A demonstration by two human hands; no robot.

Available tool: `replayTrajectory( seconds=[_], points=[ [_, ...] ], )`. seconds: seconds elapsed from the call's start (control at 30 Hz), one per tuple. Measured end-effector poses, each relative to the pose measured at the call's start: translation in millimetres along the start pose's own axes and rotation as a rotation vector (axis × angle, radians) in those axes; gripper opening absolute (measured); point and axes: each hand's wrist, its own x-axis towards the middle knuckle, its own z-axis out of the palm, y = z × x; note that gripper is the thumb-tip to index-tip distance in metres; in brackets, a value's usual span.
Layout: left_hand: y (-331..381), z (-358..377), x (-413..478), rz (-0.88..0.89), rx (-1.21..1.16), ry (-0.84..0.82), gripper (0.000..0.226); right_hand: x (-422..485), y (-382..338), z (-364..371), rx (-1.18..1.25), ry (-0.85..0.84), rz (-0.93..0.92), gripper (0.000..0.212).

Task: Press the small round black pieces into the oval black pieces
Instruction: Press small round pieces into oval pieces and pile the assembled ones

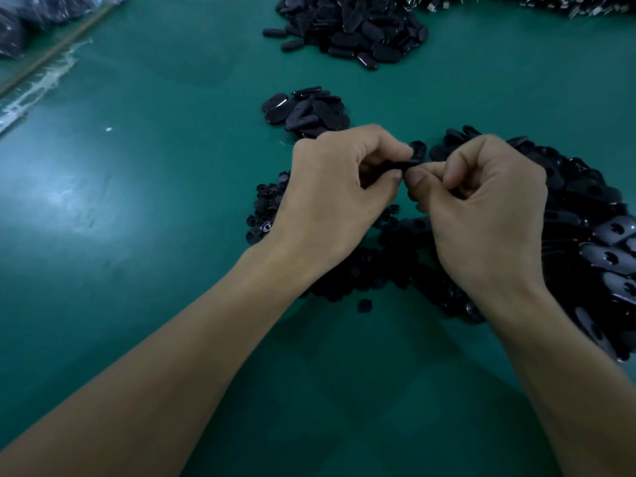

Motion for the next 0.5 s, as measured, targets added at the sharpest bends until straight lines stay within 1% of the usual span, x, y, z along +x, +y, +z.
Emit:
replayTrajectory(
  seconds=[0.27,0.37,0.5],
  points=[
    [-0.7,0.7,-0.3,0.037,0.062,0.023,0.02,-2.3,-3.7,1.4,0.012,0.019,-0.015,0.038],
    [-0.2,3.4,-1.6,0.042,0.043,0.014,0.024,-0.6,-4.7,1.3,-0.027,0.013,-0.039,0.032],
    [0.6,2.3,-0.5,0.01,-0.019,0.021,0.02,-0.5,-5.1,2.9,-0.074,0.005,-0.078,0.022]
  ],
)
